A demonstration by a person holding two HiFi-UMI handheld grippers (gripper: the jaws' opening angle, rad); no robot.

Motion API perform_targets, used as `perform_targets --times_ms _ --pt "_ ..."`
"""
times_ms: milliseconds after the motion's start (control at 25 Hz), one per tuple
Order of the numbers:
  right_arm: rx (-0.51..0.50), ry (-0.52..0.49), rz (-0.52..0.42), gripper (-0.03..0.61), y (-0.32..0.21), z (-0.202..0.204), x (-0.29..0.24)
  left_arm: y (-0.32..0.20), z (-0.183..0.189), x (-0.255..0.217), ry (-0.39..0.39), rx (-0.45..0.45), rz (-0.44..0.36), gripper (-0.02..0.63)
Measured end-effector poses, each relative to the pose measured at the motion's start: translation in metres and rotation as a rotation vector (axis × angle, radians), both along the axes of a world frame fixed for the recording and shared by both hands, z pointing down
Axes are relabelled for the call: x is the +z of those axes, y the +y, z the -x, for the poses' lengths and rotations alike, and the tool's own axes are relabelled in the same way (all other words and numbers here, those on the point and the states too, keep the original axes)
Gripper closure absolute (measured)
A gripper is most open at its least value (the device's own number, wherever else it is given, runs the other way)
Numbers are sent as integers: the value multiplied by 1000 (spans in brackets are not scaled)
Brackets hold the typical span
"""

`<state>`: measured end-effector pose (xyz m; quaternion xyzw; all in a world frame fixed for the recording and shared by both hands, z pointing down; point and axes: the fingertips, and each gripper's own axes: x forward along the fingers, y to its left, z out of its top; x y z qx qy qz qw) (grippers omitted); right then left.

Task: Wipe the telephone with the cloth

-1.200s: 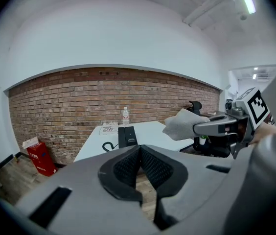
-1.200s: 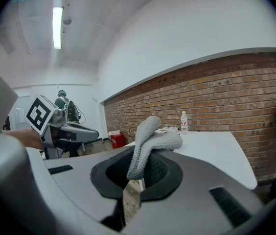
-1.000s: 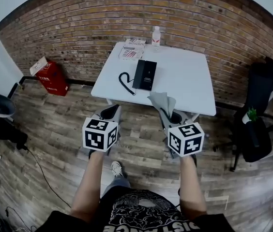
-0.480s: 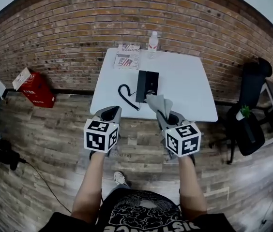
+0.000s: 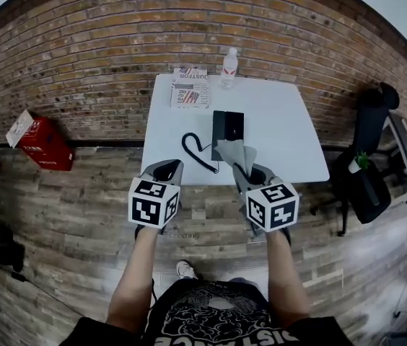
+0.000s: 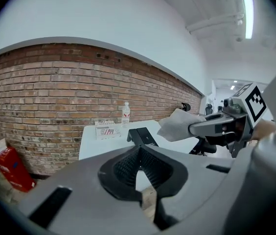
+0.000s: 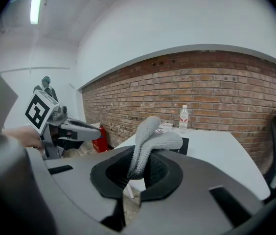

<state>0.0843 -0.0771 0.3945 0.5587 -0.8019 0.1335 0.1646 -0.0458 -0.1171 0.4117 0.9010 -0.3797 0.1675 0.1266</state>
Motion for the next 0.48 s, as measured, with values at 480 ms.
perform_targets --times_ms 480 --pt "33 9 -8 568 -35 7 6 -33 4 11 -2 44 6 607"
